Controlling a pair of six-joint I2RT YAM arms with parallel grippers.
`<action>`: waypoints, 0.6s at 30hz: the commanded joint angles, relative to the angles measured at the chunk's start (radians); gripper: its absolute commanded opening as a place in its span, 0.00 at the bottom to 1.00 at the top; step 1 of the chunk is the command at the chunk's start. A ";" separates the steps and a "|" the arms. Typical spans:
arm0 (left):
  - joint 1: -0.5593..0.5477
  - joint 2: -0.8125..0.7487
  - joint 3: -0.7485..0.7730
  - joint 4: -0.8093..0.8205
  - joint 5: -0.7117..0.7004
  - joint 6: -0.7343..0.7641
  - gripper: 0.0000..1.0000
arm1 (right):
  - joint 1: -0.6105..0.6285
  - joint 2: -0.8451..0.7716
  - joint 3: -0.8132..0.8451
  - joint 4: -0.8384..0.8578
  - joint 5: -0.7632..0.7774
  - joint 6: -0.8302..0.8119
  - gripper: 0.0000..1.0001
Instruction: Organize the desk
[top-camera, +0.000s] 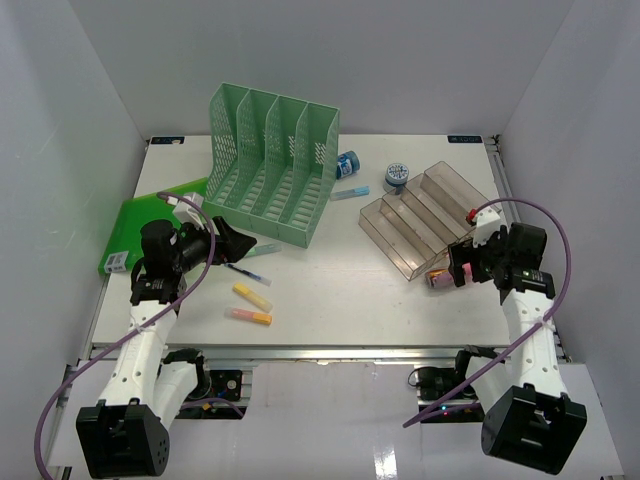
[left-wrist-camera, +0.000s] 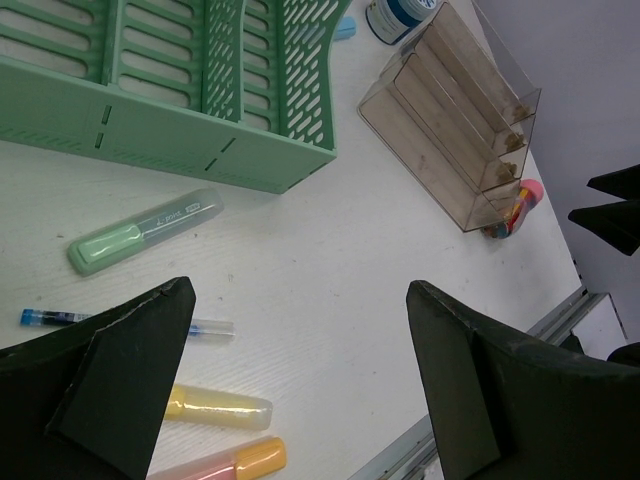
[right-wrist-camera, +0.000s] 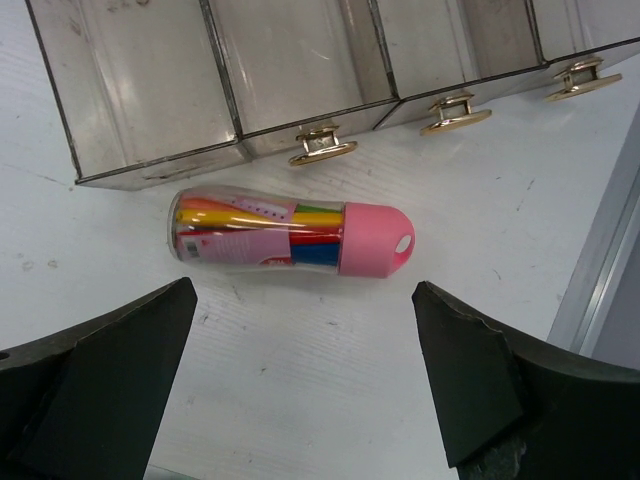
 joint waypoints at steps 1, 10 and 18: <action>0.000 -0.018 0.021 0.020 0.021 -0.004 0.98 | -0.001 -0.027 -0.001 -0.004 -0.061 0.002 0.96; 0.002 -0.014 0.022 0.022 0.028 -0.006 0.98 | 0.001 0.016 0.073 -0.416 -0.323 -0.791 0.97; 0.002 -0.011 0.019 0.021 0.024 -0.004 0.98 | 0.002 0.123 0.066 -0.442 -0.192 -1.345 0.90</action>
